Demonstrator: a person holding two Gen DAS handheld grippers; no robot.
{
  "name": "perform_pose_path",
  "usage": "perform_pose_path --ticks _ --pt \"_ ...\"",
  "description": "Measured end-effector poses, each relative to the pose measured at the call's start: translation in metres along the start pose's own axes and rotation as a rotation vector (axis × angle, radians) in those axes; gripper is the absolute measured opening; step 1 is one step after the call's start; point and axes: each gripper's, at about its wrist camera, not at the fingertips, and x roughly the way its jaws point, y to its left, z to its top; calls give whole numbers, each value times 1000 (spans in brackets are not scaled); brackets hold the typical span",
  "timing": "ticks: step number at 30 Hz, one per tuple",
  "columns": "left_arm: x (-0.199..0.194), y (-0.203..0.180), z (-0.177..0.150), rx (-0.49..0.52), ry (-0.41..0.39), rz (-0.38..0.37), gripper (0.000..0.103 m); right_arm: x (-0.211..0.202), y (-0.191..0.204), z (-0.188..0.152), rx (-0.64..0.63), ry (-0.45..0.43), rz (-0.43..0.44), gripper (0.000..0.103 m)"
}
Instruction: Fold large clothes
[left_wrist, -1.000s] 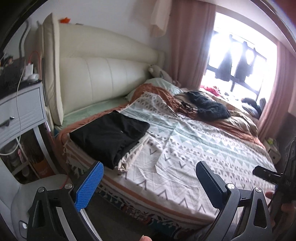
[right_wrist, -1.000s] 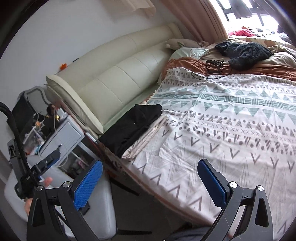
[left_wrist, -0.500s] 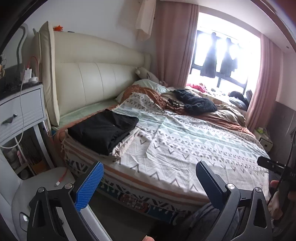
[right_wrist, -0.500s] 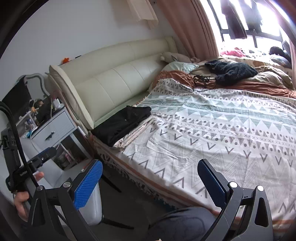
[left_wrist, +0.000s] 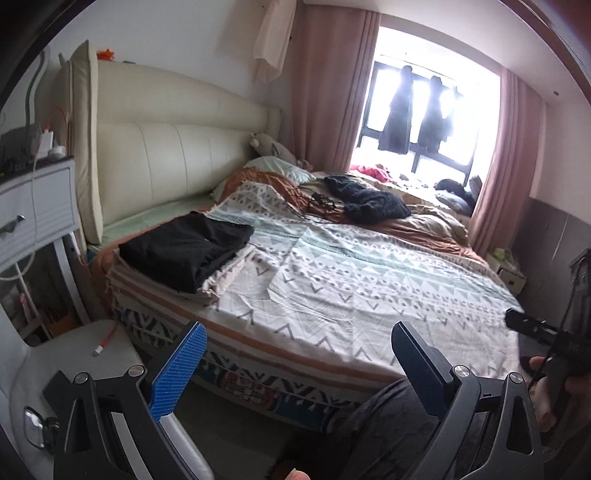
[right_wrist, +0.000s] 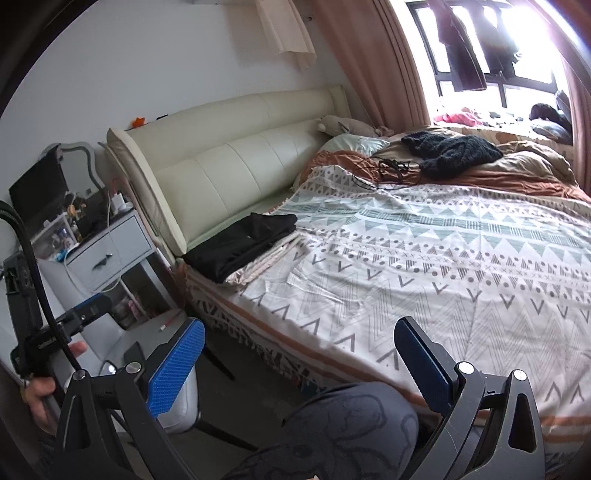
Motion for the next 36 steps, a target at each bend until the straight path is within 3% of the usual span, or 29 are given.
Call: perform_pose_path --ticks 36 --pt "-36 5 -6 42 -49 46 101 -4 11 -2 3 -2 -26 103"
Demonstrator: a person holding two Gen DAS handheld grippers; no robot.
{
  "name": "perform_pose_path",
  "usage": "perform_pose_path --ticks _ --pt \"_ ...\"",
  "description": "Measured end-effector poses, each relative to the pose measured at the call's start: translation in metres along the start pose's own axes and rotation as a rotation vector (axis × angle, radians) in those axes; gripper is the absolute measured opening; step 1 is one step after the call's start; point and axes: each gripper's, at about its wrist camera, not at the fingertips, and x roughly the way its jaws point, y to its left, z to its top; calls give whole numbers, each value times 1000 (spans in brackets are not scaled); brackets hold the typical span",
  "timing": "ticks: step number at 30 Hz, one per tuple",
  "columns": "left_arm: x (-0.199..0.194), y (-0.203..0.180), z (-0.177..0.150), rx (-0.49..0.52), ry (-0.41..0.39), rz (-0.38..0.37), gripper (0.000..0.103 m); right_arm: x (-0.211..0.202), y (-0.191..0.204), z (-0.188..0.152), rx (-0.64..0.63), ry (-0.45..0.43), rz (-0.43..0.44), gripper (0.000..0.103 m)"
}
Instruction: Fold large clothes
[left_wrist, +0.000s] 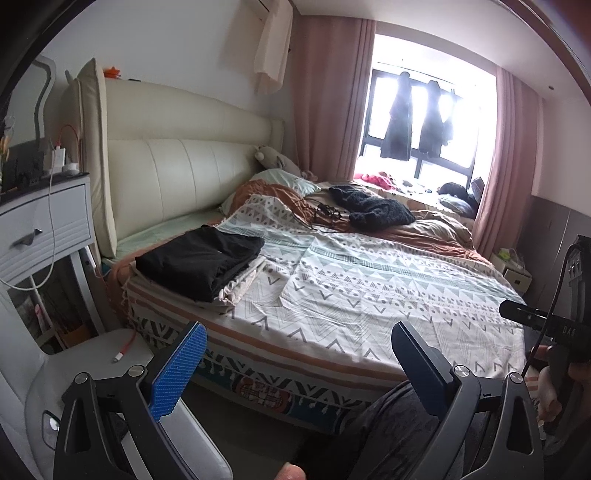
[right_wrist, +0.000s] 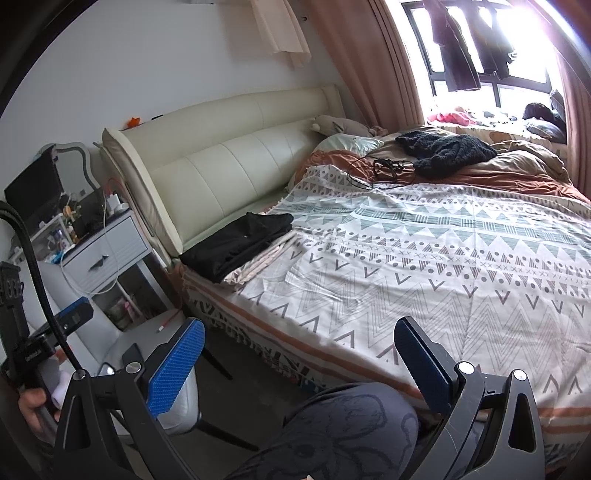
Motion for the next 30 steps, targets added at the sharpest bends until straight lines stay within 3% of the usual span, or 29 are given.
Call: perform_pose_path --ticks 30 --pt "-15 15 -2 -31 -21 6 102 -15 14 -9 -16 4 -25 103"
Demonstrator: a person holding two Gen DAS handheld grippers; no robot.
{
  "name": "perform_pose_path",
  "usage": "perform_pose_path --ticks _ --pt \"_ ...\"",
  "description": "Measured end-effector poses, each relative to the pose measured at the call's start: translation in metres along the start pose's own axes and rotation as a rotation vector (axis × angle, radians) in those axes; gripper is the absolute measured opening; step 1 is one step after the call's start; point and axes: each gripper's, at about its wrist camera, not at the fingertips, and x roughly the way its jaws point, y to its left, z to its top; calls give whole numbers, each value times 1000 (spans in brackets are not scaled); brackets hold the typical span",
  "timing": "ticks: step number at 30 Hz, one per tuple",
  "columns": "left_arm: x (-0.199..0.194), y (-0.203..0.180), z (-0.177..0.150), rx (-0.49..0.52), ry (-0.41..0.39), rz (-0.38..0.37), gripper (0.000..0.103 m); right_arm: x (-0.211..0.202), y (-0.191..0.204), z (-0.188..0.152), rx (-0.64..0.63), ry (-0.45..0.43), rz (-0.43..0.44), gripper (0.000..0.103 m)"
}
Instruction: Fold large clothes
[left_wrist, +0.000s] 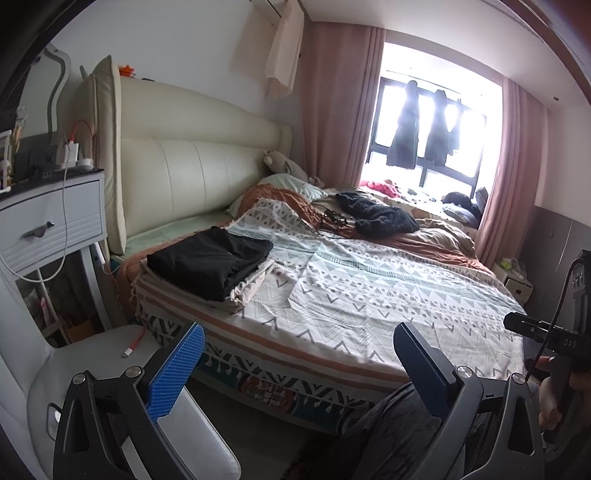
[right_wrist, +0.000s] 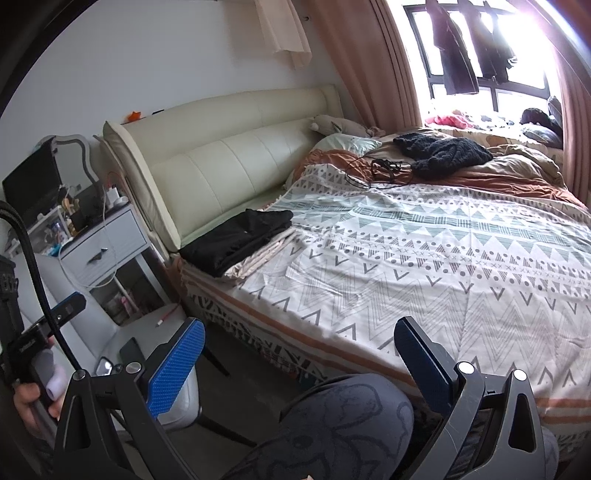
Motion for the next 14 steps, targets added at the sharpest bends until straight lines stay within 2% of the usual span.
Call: perform_pose_path --ticks 14 --pt "-4 -7 -3 68 -4 1 102 -4 1 8 -1 -23 4 103"
